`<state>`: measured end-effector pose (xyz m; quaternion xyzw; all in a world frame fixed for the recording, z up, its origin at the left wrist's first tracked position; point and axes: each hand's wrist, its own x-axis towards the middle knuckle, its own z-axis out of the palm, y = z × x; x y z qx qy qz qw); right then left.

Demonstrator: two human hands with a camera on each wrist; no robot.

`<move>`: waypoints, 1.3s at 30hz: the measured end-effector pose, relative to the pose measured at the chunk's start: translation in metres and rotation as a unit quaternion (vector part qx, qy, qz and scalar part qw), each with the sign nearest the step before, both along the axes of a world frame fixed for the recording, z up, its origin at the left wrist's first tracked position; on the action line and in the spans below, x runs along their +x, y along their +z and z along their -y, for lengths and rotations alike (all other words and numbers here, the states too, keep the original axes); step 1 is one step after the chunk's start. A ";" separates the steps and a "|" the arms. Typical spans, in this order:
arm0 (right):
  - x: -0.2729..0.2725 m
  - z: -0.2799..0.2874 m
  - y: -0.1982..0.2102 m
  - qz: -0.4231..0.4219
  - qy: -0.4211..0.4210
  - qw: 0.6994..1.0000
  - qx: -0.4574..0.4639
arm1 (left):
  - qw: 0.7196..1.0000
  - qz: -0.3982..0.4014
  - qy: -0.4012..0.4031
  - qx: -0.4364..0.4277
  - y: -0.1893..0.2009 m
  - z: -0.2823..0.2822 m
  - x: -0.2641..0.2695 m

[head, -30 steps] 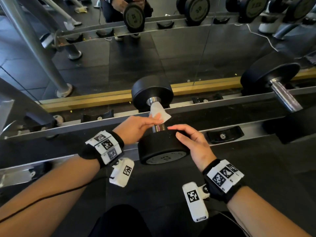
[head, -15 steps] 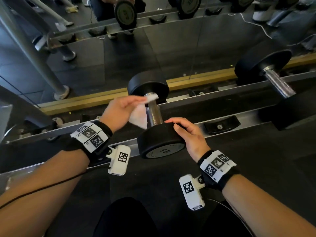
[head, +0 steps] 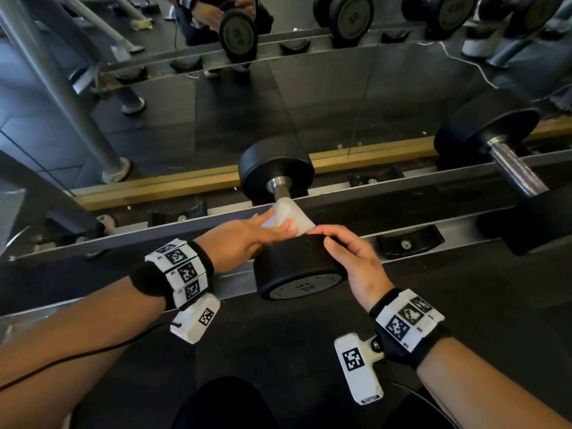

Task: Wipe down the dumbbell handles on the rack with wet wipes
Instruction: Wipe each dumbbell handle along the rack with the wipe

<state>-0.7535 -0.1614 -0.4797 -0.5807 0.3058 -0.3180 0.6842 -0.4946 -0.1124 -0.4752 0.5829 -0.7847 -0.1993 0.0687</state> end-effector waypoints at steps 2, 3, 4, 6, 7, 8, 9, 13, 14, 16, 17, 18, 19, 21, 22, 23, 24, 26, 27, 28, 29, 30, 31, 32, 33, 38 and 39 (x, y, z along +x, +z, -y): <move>0.000 -0.001 0.001 0.000 0.000 1.000 -0.001 | 0.999 0.052 -0.009 0.007 0.003 0.000 0.002; 0.000 -0.001 0.002 -0.001 0.001 1.000 -0.001 | 0.997 0.070 -0.009 -0.001 0.005 0.002 0.002; 0.000 -0.001 0.003 -0.003 0.003 1.000 -0.002 | 0.997 0.081 -0.008 -0.014 0.008 0.005 0.000; -0.001 0.000 0.004 -0.011 0.005 1.000 -0.008 | 0.996 0.079 -0.002 -0.028 0.011 0.010 -0.002; -0.001 0.000 0.003 -0.013 0.005 1.000 -0.010 | 0.998 0.058 0.013 -0.014 0.010 0.010 -0.002; -0.001 0.000 0.003 -0.013 0.004 1.000 -0.011 | 0.999 0.031 0.033 0.003 0.010 0.009 -0.002; -0.001 -0.001 0.002 -0.011 0.002 1.000 -0.008 | 0.999 0.012 0.046 0.016 0.008 0.007 0.000; 0.000 0.001 -0.001 -0.012 -0.001 1.000 -0.009 | 0.998 0.051 0.013 0.016 0.009 -0.004 0.006; 0.000 0.001 -0.002 -0.015 0.002 1.000 -0.011 | 0.998 0.047 0.020 0.029 0.011 -0.005 0.010; 0.000 0.001 -0.004 -0.017 0.008 1.000 -0.015 | 0.995 -0.003 0.083 0.060 0.017 -0.006 0.013; 0.000 0.001 -0.004 -0.016 0.008 1.000 -0.017 | 0.987 -0.040 0.134 0.075 0.019 -0.005 0.013; 0.000 0.001 -0.005 -0.015 0.007 1.000 -0.018 | 0.972 -0.096 0.197 0.085 0.019 -0.004 0.012; 0.000 0.001 -0.005 -0.015 0.006 1.000 -0.020 | 0.942 -0.174 0.270 0.097 0.019 -0.003 0.008; -0.001 0.002 -0.006 -0.015 0.007 1.000 -0.022 | 0.852 -0.345 0.383 0.094 0.021 0.002 -0.004; -0.001 0.003 -0.006 -0.013 0.007 1.000 -0.018 | 0.806 -0.415 0.413 0.085 0.024 0.004 -0.011; -0.001 0.003 -0.007 -0.012 0.008 1.000 -0.014 | 0.773 -0.464 0.426 0.072 0.026 0.007 -0.017; -0.001 0.003 -0.008 -0.011 0.008 1.000 -0.012 | 0.755 -0.495 0.425 0.062 0.028 0.010 -0.024; -0.001 0.003 -0.009 -0.011 0.010 1.000 -0.016 | 0.777 -0.494 0.386 0.058 0.028 0.013 -0.037; -0.001 0.003 -0.009 -0.009 0.011 1.000 -0.020 | 0.808 -0.464 0.357 0.062 0.024 0.014 -0.041; -0.001 0.004 -0.008 -0.008 0.012 1.000 -0.022 | 0.833 -0.437 0.334 0.066 0.020 0.014 -0.045; -0.001 0.004 -0.008 -0.009 0.012 1.000 -0.023 | 0.845 -0.425 0.317 0.068 0.016 0.013 -0.047; -0.001 0.004 -0.008 -0.011 0.013 1.000 -0.023 | 0.846 -0.430 0.307 0.071 0.013 0.012 -0.047; -0.001 0.005 -0.009 -0.012 0.014 1.000 -0.021 | 0.839 -0.446 0.302 0.078 0.012 0.010 -0.046; -0.001 0.005 -0.009 -0.012 0.014 1.000 -0.019 | 0.826 -0.468 0.299 0.093 0.010 0.008 -0.044; -0.001 0.005 -0.010 -0.011 0.014 1.000 -0.018 | 0.812 -0.489 0.298 0.111 0.010 0.005 -0.041; 0.000 0.005 -0.011 -0.008 0.010 1.000 -0.018 | 0.801 -0.490 0.316 0.134 0.021 -0.008 -0.029; 0.000 0.005 -0.010 -0.007 0.010 1.000 -0.019 | 0.783 -0.509 0.336 0.121 0.023 -0.008 -0.026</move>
